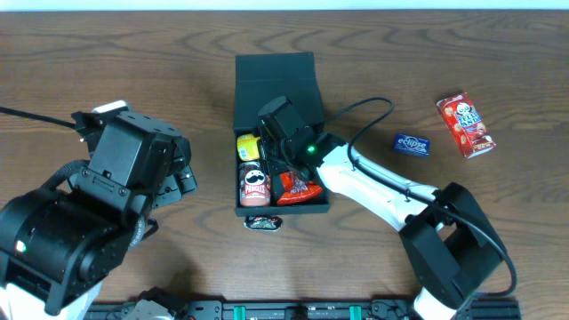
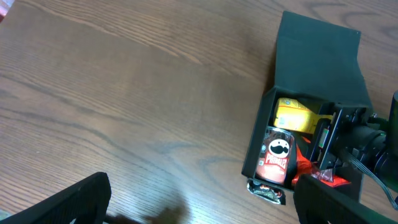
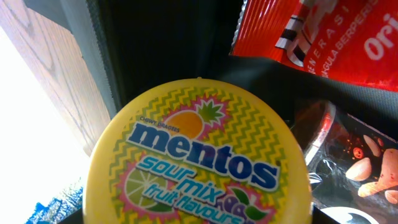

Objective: Pack container
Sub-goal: 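Carry the Mentos tube into the box behind the Pringles can, then release the tube and move the right gripper to the red Hello Panda box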

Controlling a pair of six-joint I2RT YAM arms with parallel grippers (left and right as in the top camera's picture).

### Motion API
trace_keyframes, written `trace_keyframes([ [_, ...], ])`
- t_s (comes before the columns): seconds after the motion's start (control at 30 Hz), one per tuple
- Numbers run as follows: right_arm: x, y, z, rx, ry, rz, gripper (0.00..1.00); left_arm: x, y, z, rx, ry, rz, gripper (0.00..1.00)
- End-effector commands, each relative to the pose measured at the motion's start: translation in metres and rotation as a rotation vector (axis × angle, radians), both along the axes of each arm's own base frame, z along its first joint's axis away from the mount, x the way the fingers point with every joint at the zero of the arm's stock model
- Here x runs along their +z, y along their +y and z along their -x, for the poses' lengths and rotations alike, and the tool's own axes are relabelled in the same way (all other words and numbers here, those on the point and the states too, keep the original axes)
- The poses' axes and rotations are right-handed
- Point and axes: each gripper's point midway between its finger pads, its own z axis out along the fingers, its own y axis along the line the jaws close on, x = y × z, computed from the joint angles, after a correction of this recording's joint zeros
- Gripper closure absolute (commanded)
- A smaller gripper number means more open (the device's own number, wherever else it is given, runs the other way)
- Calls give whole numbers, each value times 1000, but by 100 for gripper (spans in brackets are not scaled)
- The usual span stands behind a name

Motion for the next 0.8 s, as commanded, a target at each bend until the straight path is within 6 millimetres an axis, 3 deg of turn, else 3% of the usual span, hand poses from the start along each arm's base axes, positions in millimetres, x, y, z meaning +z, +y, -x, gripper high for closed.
trace_keyframes([
  [0.0, 12, 4, -3, -6, -14, -27, 90, -6, 7, 10, -11, 58, -40, 5],
  [0.1, 13, 5, -4, -6, -19, -32, 77, -6, 7, 10, -11, 57, -40, 5],
  [0.17, 14, 6, -5, -6, -25, -37, 60, -6, 7, 10, -11, 57, -40, 5],
  [0.4, 22, 12, -11, 20, -79, -56, 26, -6, 7, 10, -11, 57, -40, 5],
  [0.47, 23, 13, -12, 25, -88, -58, 20, -6, 7, 10, -11, 58, -40, 5],
  [0.7, 27, 14, -16, 62, -134, -49, 15, -6, 6, 10, -11, 54, -39, 5],
  [0.77, 43, 21, -28, 154, -265, -46, 1, -6, 6, 9, -10, 51, -38, 5],
])
